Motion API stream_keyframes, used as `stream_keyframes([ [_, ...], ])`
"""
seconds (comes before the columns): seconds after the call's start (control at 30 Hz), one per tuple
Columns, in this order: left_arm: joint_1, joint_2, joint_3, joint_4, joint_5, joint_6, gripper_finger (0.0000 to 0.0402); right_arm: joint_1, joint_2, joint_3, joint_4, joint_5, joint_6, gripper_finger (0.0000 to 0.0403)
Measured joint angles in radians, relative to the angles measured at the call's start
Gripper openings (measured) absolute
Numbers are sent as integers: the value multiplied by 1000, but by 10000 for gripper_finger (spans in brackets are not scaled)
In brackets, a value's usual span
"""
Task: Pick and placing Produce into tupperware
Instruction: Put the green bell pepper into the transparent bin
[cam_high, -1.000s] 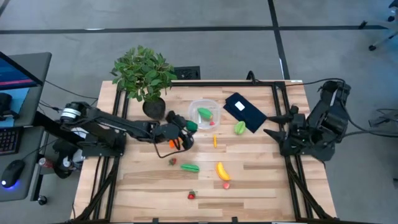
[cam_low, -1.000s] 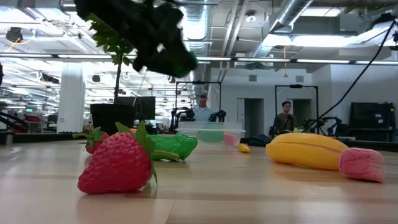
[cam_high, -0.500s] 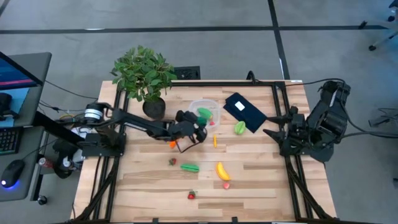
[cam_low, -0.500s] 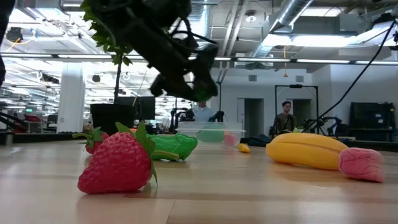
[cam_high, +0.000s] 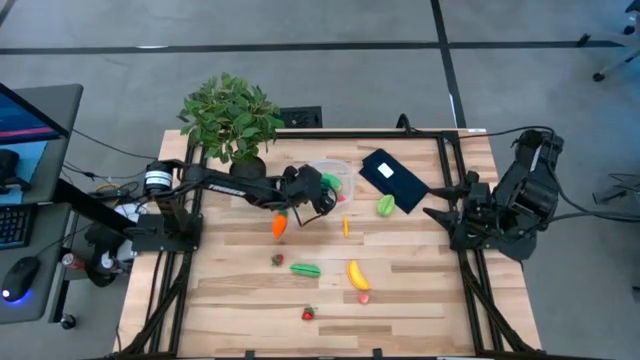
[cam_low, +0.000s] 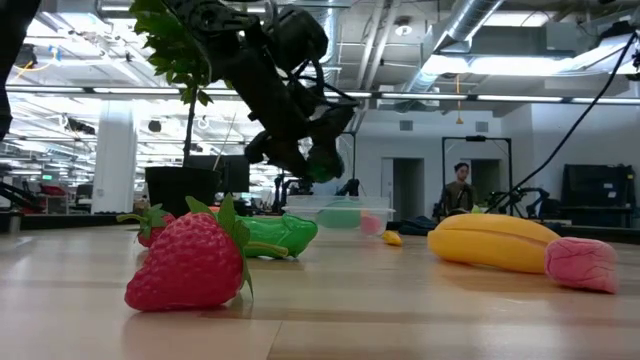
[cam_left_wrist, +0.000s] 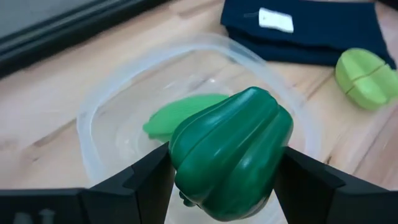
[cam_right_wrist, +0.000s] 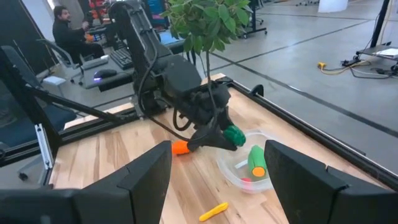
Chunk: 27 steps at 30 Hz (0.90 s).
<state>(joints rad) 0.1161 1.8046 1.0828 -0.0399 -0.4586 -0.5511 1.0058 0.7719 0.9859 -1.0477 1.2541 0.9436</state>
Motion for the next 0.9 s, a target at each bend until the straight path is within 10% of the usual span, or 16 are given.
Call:
stream_keyframes([
  [0.9, 26, 0, -1, -31, 6, 46, 253, 0, 0, 0, -7, 3, 0, 250],
])
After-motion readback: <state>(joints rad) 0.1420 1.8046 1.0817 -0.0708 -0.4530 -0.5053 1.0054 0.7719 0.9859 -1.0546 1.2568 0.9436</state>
